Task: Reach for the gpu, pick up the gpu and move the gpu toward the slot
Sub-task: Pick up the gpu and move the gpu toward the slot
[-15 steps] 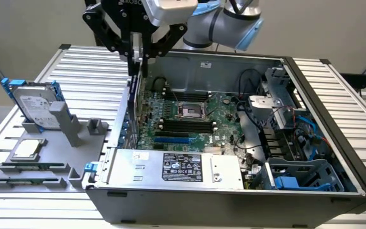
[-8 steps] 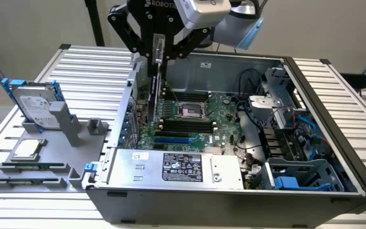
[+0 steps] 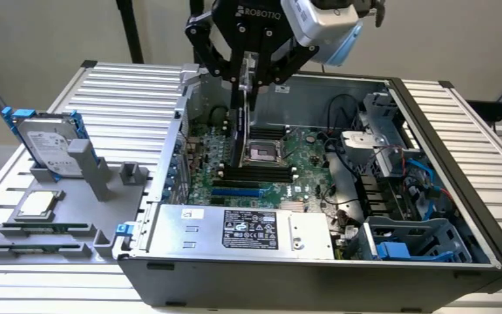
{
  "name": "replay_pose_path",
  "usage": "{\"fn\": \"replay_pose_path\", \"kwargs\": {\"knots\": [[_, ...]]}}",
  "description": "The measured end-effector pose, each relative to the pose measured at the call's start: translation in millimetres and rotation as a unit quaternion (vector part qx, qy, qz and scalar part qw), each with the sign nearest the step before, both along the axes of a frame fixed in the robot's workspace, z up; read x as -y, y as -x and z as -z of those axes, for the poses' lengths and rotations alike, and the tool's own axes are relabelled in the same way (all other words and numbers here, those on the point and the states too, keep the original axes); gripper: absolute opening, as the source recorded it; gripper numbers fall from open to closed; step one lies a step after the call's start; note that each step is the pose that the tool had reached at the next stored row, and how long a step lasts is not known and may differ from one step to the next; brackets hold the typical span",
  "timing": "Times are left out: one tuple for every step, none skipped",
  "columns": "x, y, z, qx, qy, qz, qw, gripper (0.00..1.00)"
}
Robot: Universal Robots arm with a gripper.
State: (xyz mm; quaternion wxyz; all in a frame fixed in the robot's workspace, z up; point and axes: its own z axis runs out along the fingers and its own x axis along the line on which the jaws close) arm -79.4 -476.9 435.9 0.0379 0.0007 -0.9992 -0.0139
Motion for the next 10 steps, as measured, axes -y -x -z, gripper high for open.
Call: {"fn": "replay_pose_path", "kwargs": {"knots": [[-1.8, -3.3, 1.1, 0.0, 0.001, 0.0, 1.0, 0.26], [-3.6, -6.7, 2.1, 0.0, 0.0017, 0.0, 1.0, 0.26], [-5.6, -10.2, 3.0, 0.0, 0.0023, 0.0, 1.0, 0.26], [-7.6, -13.8, 3.9, 0.0, 0.0027, 0.0, 1.0, 0.26], [-9.7, -17.5, 4.7, 0.0, 0.0031, 0.0, 1.0, 0.26], [-11.9, -21.3, 5.6, 0.0, 0.0034, 0.0, 1.0, 0.26], [-14.0, -25.2, 6.5, 0.0, 0.0037, 0.0, 1.0, 0.26], [-16.0, -28.6, 7.5, 0.0, 0.004, 0.0, 1.0, 0.26], [-18.0, -31.6, 8.7, 0.0, 0.0047, 0.0, 1.0, 0.26], [-20.1, -34.0, 9.9, 0.0, 0.0055, 0.0, 1.0, 0.26]]}}
